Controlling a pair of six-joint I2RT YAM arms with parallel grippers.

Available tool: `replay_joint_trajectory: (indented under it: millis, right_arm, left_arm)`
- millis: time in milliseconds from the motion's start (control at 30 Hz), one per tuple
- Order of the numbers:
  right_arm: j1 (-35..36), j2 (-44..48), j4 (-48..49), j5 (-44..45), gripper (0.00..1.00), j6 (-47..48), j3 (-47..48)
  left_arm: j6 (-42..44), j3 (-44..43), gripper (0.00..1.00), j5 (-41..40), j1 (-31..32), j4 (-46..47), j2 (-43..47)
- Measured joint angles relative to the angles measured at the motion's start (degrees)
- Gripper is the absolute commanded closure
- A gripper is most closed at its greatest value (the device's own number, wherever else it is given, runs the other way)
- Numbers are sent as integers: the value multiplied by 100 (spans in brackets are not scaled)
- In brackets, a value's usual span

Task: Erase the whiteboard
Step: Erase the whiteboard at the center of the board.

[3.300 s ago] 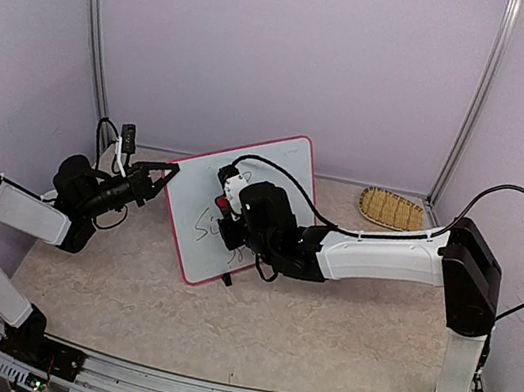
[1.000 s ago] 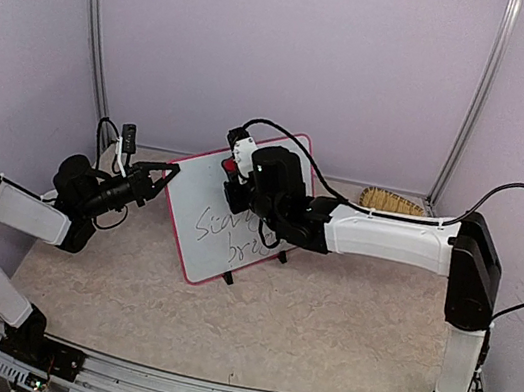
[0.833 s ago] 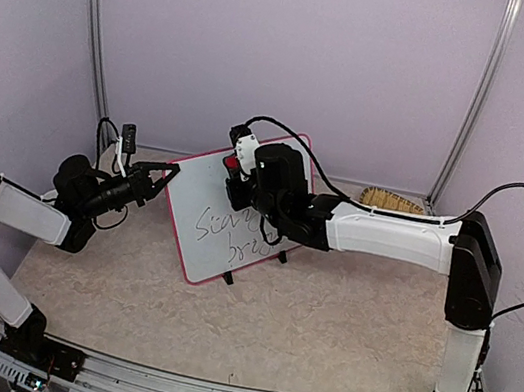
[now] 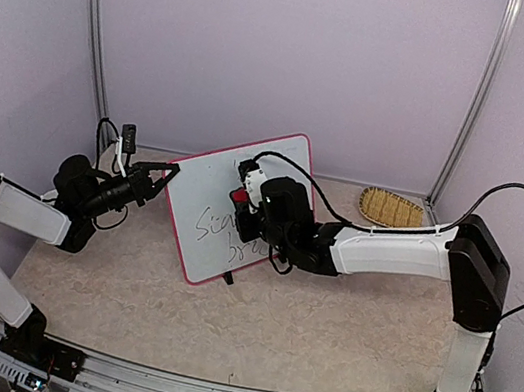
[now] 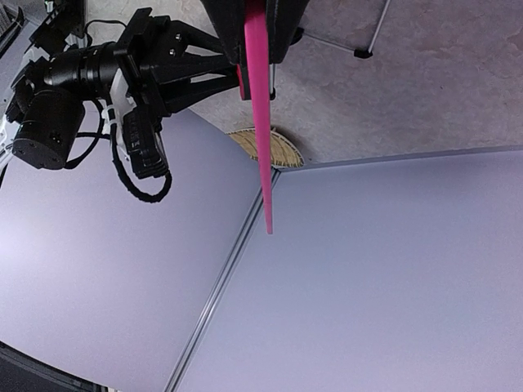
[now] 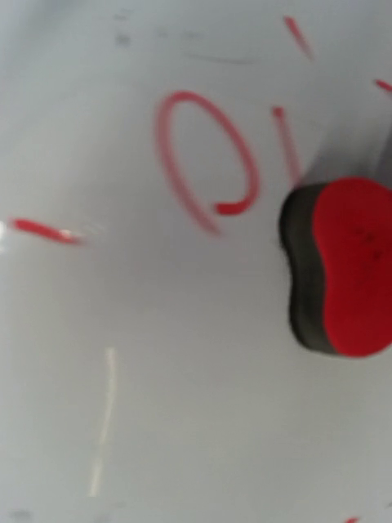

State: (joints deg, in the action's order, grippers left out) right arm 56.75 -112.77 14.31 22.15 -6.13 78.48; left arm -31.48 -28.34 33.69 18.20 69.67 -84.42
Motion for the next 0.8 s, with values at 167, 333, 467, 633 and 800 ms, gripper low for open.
replay_joint_trajectory:
  millis: [167,333,467,633,800]
  right_arm:
    - [2,17,44,0,82,-76,-186]
    - [7,20,57,13,82,-98,-195]
    - [11,20,37,44,81,-76,-173]
    - [13,-2,-280,114,81,72,81]
    - [11,-98,-474,223,81,243,588]
  left_arm:
    - [-2,0,100,2,0,0,0]
    - [-2,0,100,9,0,0,0]
    - [-2,0,100,9,0,0,0]
    - [2,-2,100,7,0,7,0]
    - [0,-2,100,-11,0,7,0]
